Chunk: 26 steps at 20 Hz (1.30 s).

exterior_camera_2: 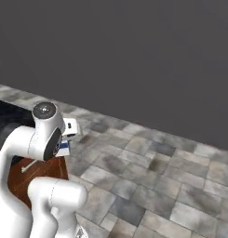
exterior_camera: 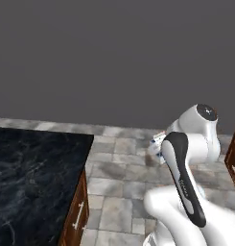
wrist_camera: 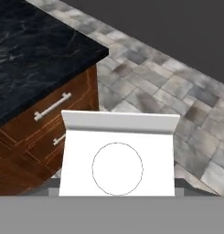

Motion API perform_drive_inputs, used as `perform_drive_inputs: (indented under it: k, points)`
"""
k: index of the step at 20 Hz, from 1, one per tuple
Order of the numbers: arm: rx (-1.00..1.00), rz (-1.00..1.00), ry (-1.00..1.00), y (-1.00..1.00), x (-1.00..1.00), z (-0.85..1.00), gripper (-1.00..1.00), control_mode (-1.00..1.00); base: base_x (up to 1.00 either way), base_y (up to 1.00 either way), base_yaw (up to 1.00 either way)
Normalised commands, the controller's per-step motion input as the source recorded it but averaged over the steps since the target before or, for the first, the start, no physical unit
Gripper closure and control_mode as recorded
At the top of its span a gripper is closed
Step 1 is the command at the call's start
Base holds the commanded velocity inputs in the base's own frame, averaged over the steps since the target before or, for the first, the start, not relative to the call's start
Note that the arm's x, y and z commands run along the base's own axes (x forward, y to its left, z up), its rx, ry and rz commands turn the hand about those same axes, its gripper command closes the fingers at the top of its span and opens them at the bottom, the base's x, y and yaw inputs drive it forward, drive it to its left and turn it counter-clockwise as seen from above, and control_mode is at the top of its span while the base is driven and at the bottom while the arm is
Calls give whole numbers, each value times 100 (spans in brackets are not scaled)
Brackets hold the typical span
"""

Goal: Move the drinks to the dining counter.

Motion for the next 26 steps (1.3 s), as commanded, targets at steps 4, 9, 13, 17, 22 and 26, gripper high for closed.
perform_drive_inputs:
  k: [4, 9, 13, 17, 22, 26]
  points:
    - [0, 0, 0, 0, 0, 0, 100, 100, 8, -20, 100]
    - [0, 0, 0, 0, 0, 0, 100, 100, 2, -44, 93]
    - [0, 0, 0, 0, 0, 0, 100, 100, 0, -35, 85]
    - [0, 0, 0, 0, 0, 0, 100, 100, 3, -28, 68]
    - [0, 0, 0, 0, 0, 0, 100, 100, 47, -5, 21]
    - [0, 0, 0, 0, 0, 0, 100, 100, 61, -22, 16]
